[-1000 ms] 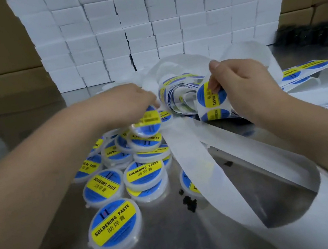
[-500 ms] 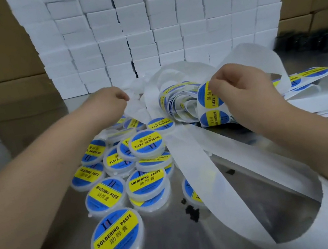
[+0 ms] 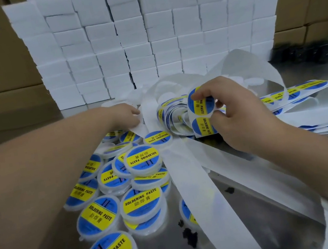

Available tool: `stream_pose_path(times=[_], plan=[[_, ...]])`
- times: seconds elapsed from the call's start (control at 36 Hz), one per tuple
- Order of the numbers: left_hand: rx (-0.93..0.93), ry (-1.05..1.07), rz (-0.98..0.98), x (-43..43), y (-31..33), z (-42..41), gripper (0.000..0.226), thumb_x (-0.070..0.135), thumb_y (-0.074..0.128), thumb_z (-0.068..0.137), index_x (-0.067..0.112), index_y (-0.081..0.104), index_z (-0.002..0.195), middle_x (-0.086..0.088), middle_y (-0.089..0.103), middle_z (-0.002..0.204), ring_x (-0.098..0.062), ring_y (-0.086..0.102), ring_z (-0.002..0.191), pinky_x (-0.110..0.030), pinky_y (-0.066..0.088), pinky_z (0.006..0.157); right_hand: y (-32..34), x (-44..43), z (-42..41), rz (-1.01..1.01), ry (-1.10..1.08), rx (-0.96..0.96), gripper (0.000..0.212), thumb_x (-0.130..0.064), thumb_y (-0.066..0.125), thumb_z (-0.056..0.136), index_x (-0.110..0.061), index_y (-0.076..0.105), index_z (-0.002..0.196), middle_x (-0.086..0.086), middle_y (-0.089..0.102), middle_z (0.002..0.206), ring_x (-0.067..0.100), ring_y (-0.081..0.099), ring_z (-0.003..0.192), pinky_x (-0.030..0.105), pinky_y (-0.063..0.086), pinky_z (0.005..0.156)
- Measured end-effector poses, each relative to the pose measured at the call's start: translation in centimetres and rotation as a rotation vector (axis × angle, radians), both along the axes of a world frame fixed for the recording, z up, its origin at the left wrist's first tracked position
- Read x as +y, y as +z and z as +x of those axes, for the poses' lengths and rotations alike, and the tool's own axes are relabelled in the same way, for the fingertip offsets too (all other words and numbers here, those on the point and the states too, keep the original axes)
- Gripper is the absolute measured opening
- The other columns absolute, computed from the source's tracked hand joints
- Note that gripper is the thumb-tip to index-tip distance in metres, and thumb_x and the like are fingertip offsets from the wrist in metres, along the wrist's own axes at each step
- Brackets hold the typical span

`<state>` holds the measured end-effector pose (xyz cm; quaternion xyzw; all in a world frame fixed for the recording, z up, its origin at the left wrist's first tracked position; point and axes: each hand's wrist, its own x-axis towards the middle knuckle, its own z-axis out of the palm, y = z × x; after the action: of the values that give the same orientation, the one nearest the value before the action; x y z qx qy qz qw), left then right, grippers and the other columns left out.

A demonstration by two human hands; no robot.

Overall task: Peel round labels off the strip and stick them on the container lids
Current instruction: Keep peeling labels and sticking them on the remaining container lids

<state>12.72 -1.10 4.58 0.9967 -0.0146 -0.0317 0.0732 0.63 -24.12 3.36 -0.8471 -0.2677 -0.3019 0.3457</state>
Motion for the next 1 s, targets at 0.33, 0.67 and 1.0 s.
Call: stream_pose_path(times=[0.33,0.67,1.0], plan=[[-0.19,0.155,-0.217,0.7,-0.1,1.3,0.05,0.021,0.065,0.084,0.014,0.05,0.13,-0.009,0.053,0.129,-0.027,0.052,0.11,-0.028,0.041,0.083,0.2,0.1,-0.2,-0.02,-0.033,-0.008,0.048,0.016,0.041,0.075,-0.012,0.06,0.109,-0.012,0.046,0.104,-0.013,0.039,0.086,-0.003,0.028,0.079],[-0.484,0.234,-1.027,-1.0,3.7,-2.2,0.016,0.016,0.05,0.087,0.016,0.051,0.071,-0.003,0.051,0.079,-0.022,0.048,0.081,-0.034,0.046,0.077,0.1,0.2,-0.1,0.018,-0.062,-0.068,0.045,0.015,0.043,0.078,-0.009,0.057,0.113,-0.01,0.042,0.102,-0.003,0.041,0.078,-0.001,0.032,0.079],[-0.639,-0.398,-0.607,-7.9,3.5,-13.4,0.031,0.015,0.054,0.08,0.038,0.04,0.095,0.01,0.056,0.087,-0.008,0.054,0.065,-0.024,0.045,0.055,0.8,0.1,-0.7,0.196,0.127,-0.174,0.05,0.01,0.041,0.073,-0.023,0.043,0.11,-0.002,0.039,0.115,0.005,0.052,0.077,0.009,0.039,0.076]])
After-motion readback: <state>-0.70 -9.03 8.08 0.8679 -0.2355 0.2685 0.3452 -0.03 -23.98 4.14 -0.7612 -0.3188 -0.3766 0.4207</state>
